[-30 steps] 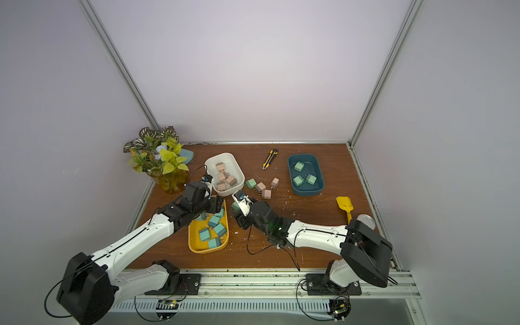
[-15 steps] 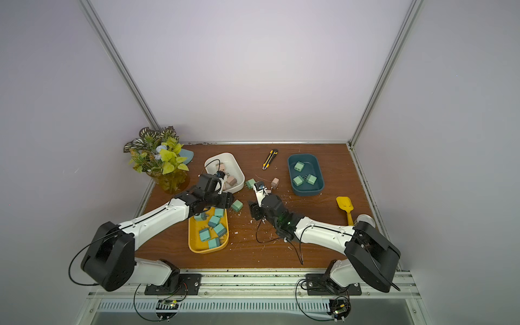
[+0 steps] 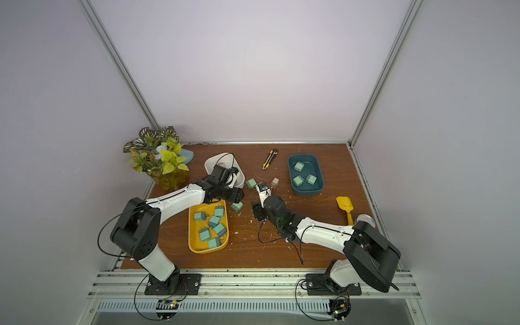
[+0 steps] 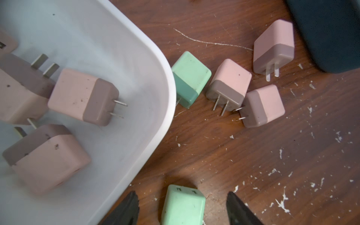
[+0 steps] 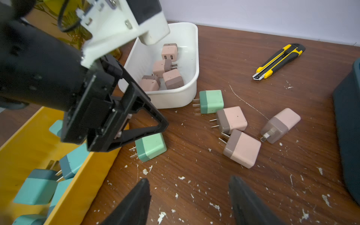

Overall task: Place the plugs by color into the storage box
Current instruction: Pick up the plug from the center of the board.

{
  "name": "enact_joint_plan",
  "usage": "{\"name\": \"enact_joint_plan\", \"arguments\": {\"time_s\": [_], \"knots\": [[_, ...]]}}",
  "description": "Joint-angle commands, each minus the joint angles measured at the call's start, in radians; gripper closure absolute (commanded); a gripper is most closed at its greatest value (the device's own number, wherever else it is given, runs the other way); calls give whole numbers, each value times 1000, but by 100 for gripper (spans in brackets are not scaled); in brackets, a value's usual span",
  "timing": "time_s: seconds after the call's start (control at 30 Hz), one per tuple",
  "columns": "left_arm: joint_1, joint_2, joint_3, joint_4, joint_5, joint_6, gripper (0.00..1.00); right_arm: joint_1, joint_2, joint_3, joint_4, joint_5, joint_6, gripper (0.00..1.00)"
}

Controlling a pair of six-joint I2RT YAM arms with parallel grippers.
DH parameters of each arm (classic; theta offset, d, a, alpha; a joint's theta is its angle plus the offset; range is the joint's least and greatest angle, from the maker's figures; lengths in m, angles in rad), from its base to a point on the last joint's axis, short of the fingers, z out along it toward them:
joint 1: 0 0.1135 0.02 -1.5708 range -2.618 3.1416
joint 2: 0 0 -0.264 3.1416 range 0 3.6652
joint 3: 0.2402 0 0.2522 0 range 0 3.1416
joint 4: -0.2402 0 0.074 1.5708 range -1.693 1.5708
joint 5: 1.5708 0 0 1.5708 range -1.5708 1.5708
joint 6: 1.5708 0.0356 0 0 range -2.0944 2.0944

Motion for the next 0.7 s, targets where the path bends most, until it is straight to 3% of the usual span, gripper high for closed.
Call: {"name": "enact_joint_plan", "arguments": {"time_s": [0.0,0.33,0.67], "knots": [[-15,25,24,-58,36,36,26,-8,-5,37,13,-20,1,30],[-15,61,64,-102,41,73,26,-8,0,49,12,-32,23,30],[-15,108,67,-101,19,82,26,-8,-65,-50,43,-14,45,30]]}}
